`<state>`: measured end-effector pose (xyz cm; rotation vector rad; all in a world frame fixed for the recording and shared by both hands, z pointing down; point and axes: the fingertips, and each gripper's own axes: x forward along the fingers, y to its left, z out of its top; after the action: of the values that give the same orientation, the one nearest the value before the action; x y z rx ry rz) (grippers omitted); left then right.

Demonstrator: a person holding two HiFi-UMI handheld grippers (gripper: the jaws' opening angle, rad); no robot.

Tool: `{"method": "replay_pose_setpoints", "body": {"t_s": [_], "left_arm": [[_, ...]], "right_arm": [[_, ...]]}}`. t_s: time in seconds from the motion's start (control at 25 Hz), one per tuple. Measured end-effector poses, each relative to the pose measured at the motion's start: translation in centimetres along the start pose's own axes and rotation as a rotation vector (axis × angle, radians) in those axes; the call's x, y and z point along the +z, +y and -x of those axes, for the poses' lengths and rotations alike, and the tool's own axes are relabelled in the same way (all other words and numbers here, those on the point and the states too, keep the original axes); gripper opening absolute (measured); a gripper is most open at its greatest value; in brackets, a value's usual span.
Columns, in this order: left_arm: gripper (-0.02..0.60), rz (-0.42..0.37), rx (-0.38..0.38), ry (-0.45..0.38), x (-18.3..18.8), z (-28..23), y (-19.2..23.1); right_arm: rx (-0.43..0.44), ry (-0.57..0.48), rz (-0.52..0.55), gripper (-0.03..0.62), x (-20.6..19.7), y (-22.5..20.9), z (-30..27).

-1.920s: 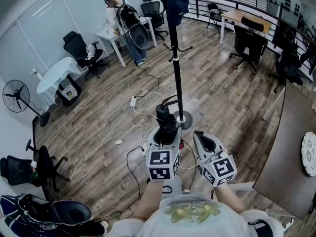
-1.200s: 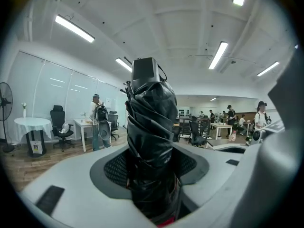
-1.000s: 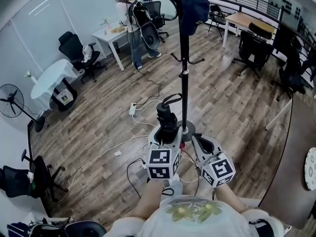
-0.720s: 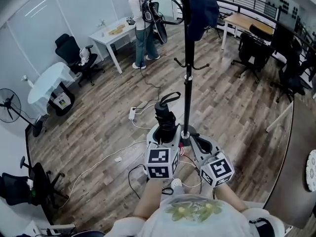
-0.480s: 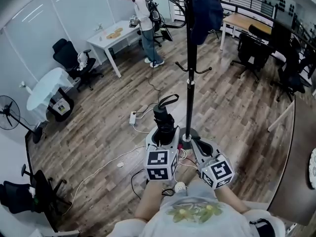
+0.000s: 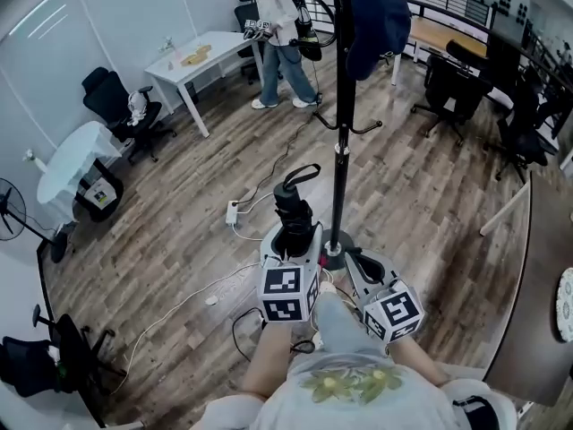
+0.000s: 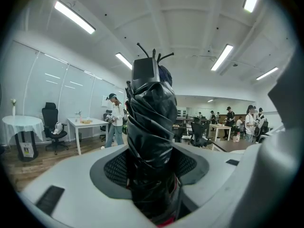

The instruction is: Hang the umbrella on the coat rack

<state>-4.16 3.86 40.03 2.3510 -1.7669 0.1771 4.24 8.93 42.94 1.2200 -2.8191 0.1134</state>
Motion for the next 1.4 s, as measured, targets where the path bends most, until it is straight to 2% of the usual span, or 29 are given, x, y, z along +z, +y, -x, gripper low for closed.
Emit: {"method": "replay_pose_setpoints", "body": {"t_s": [0.28,0.68,1.04,1.4], "left_arm": [[0.236,-0.006,-0.003,0.023,0.1,-4.4,1.9],[0.237,-0.012,-0.025,0.018,2.8,-12.5,6.1],[0.237,-0.007,-0.043,-0.028,6.7,-19.1,9.1],[0.236,-0.017,-0.060,-0.101,11.3,-22.7,11.0]], "right_arm": [[0.005,0.008,-0.013,0.005,-0.6,-2.4,-3.7],[-0.006,0.005,-0.018,0.005,0.4,-7.0,-11.4],[-0.006,-0.005,0.004,0.005,2.0,-11.0,-17.4],[-0.019,-0.010,0.003,0.005,2.9,-13.8,-21.3]]}}
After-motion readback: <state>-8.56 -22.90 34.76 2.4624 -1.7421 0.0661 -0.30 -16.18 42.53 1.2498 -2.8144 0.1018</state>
